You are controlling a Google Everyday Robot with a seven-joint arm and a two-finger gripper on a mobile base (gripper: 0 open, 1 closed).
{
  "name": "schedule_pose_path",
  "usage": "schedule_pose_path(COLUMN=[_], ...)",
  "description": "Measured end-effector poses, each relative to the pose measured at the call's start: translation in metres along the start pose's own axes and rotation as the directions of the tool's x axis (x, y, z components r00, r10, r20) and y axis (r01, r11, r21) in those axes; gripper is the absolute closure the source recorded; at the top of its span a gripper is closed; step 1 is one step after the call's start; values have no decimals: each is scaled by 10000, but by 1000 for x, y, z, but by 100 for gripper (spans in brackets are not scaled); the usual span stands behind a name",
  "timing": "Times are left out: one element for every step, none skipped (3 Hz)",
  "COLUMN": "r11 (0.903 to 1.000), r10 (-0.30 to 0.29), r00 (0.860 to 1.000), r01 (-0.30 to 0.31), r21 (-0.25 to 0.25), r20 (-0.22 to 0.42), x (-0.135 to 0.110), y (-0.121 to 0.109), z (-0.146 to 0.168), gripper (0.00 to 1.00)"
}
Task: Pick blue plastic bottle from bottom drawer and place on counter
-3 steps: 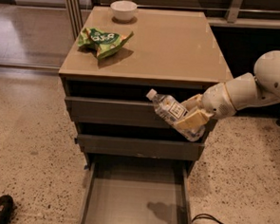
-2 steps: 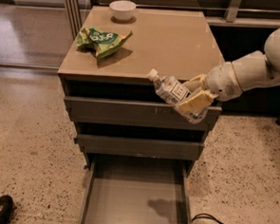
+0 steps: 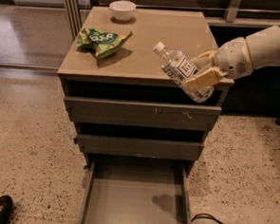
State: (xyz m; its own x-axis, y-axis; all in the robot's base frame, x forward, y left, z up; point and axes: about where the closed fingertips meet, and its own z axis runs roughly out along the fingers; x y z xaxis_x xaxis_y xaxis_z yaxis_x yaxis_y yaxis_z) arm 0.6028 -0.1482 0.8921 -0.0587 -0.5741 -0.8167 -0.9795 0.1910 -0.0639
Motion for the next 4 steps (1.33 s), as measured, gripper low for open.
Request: schedule_pose_path(r11=[10000, 9996, 9991, 9988], r10=[-1, -161, -266, -238], r00=[10000, 9998, 9993, 9990], r01=[1, 158, 256, 221], r21=[0, 224, 344, 441], r20=[1, 140, 279, 390], x=[0, -11, -24, -33], y=[0, -15, -45, -76], z=[0, -2, -1, 6], gripper=[100, 100, 100, 100])
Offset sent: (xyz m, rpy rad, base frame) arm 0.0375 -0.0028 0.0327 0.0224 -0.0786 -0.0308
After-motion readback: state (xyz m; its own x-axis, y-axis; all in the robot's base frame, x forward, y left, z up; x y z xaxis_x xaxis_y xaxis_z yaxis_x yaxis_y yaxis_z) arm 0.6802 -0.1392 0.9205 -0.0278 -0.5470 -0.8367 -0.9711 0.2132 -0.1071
